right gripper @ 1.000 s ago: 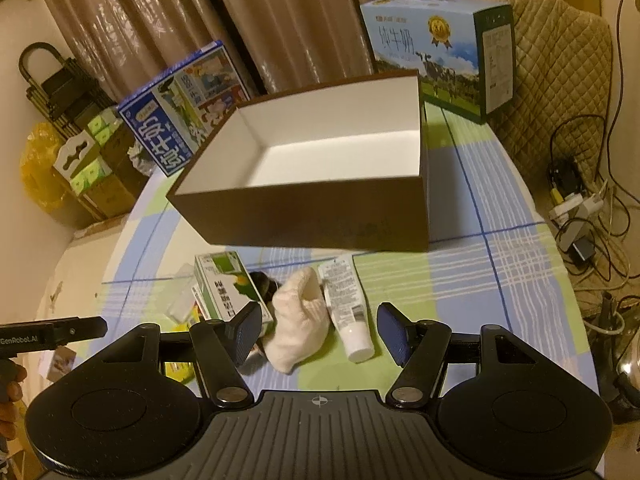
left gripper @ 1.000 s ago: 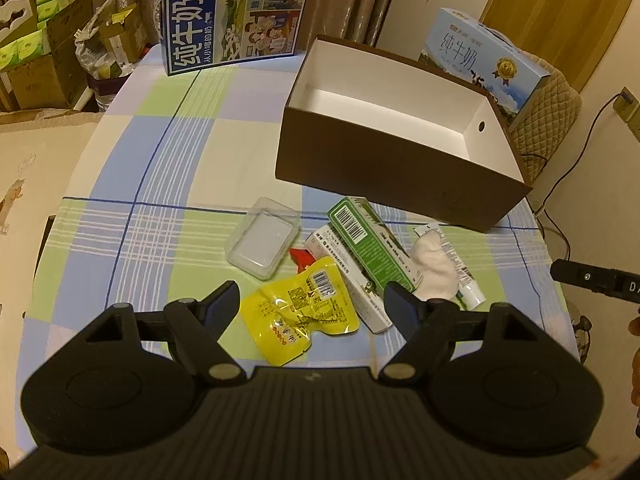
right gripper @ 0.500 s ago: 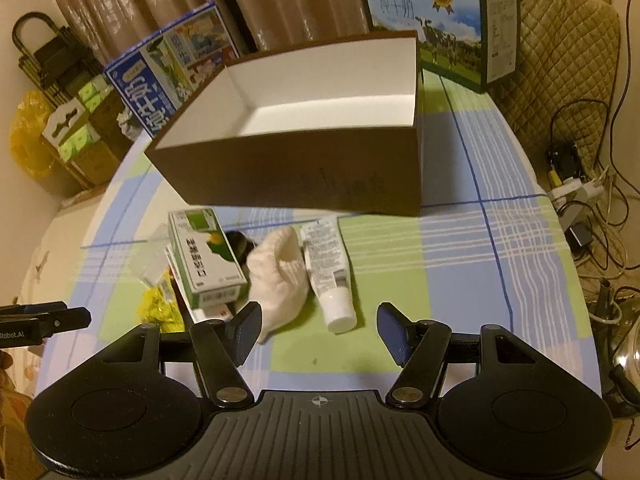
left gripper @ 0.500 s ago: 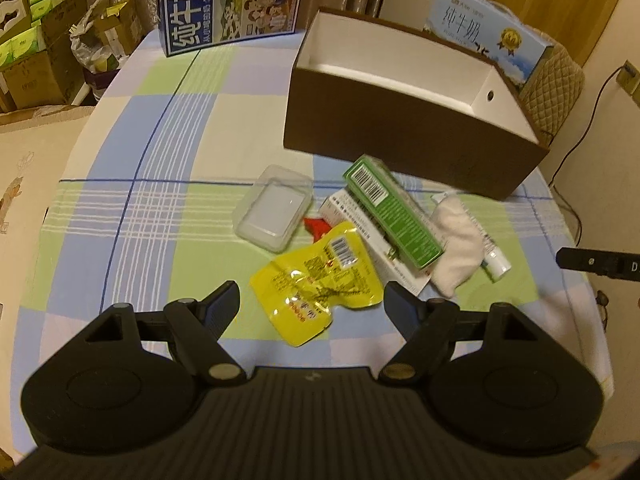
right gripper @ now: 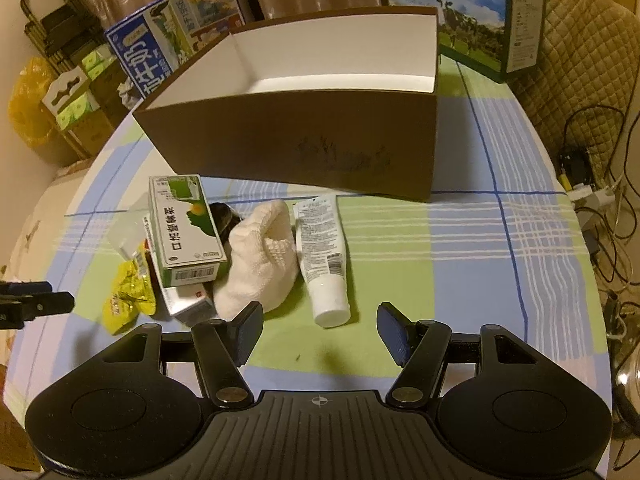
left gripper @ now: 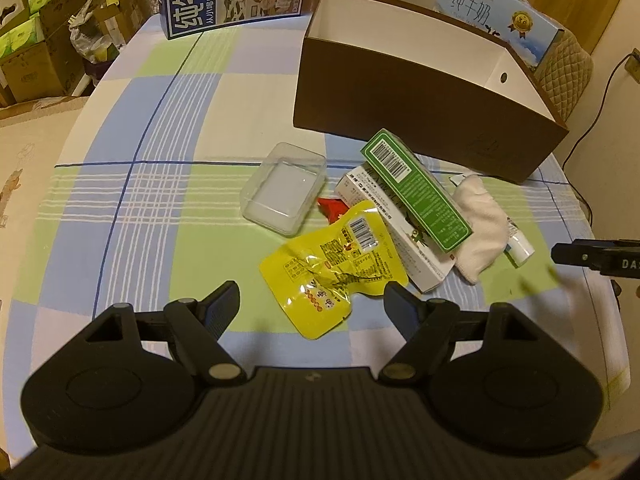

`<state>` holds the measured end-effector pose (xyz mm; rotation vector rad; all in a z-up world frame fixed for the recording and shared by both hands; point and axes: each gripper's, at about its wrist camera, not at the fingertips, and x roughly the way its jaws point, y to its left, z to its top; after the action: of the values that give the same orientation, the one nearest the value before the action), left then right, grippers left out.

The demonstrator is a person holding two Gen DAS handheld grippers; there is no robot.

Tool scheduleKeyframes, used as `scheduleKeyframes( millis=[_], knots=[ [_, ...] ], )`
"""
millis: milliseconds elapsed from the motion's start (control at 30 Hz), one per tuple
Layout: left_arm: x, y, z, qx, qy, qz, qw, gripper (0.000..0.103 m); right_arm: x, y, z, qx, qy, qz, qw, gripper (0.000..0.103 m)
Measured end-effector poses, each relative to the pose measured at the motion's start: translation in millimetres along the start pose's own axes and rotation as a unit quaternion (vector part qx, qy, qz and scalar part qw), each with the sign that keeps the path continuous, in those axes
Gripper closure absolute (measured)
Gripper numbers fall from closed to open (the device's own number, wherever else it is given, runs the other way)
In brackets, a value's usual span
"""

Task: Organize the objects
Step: 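Withdraw both tools from the box back toward the remaining items, then grasp the white toothpaste tube with the right tool while the left tool grasps the yellow pouch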

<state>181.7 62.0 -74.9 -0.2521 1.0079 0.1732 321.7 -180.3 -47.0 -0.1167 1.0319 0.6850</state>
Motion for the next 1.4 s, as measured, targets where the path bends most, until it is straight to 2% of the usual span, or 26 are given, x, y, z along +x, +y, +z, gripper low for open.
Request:
scheduleKeyframes(
  millis=[267,400,600,700,900,1067,1233,1400],
  knots=[
    [13,8,2,0.003,0.005,0.001,1.0000,0.028,41,4,3,-0.063,0.013,-0.025,0.998,0.043],
    [20,10,1,0.011,0.009,0.002,0.9999,0.028,58,3,5,-0.078,0.019,-0.029,0.996,0.054],
    [29,12,-2,0.028,0.015,0.001,0.9995,0.028,71,2,8,-0.088,0.021,-0.029,0.995,0.062],
    [34,11,-3,0.042,0.019,-0.004,0.9989,0.028,72,1,5,-0.090,0.022,-0.023,0.995,0.074],
    [46,3,-1,0.088,0.020,-0.028,0.9955,0.027,62,-11,-4,-0.068,0.022,-0.028,0.997,0.074],
    [62,-5,2,0.153,0.019,-0.052,0.9867,0.021,43,-33,-17,-0.024,0.026,-0.038,0.999,0.074],
    [80,-12,7,0.222,0.025,-0.071,0.9723,0.018,24,-48,-29,0.010,0.028,-0.055,0.998,0.074],
    [93,-16,7,0.267,0.028,-0.069,0.9609,0.013,12,-55,-35,0.035,0.028,-0.067,0.997,0.074]
  ],
)
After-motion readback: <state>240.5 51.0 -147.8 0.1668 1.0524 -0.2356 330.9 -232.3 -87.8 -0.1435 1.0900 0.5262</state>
